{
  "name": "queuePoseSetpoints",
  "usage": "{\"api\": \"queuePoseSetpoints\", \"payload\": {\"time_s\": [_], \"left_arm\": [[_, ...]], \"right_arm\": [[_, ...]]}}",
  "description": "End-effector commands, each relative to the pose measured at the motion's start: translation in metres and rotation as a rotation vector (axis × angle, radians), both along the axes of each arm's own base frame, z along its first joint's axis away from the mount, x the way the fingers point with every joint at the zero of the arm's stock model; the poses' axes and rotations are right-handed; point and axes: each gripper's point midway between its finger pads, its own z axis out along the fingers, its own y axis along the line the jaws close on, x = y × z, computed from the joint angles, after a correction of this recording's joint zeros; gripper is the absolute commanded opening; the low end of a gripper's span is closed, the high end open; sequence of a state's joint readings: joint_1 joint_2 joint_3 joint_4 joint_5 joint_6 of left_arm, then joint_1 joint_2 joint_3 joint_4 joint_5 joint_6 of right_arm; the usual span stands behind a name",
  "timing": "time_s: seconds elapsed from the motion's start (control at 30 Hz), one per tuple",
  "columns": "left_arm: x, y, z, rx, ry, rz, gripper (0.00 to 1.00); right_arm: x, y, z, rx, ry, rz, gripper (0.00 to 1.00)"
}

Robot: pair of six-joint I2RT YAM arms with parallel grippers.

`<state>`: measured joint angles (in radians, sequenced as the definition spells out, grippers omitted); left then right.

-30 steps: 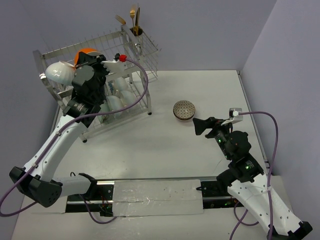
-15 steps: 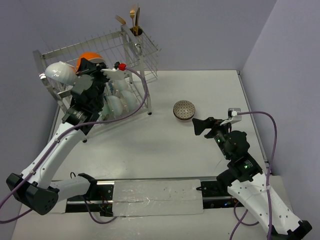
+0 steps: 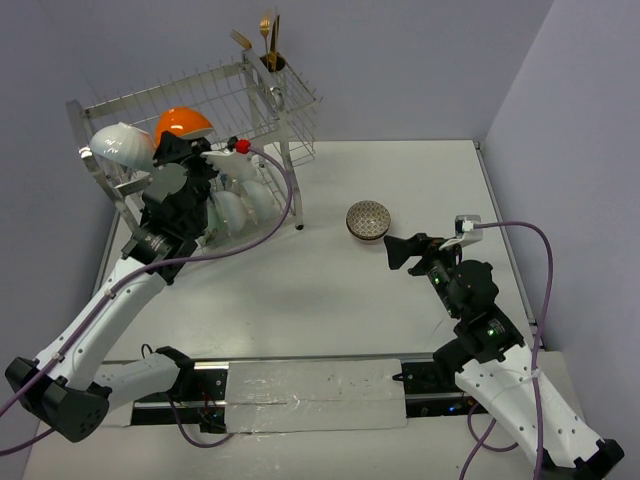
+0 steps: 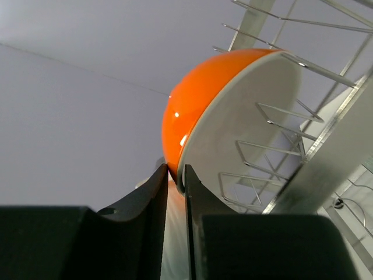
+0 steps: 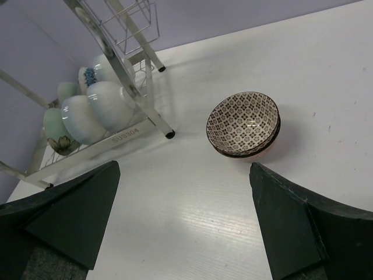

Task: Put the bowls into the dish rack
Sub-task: Place the upside down bowl on the dish rack.

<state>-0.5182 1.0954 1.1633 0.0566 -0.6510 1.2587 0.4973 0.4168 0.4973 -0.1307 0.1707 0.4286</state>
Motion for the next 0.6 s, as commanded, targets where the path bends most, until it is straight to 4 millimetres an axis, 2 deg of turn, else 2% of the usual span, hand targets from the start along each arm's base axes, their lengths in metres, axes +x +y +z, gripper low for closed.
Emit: {"api": "queuePoseSetpoints", "payload": {"time_s": [0.0,0.33,0.57], "left_arm": [[-0.015,0.01,-0.007,-0.032,0.021,0.051,0.21],[-0.02,0.007,-0.024,-0.045,0.06,0.043,0.2],[-0.022,-0.005,-0.029,-0.115,0.079,-0.03,0.2]], "right_arm": [[0.003,0.003,0.006,0.012,-0.029,0.003,1.0],[0.003,0.002,0.005,0.014,-0.031,-0.001,1.0],[0.003,0.0,0.004,0.012,-0.029,-0.01,1.0]]}}
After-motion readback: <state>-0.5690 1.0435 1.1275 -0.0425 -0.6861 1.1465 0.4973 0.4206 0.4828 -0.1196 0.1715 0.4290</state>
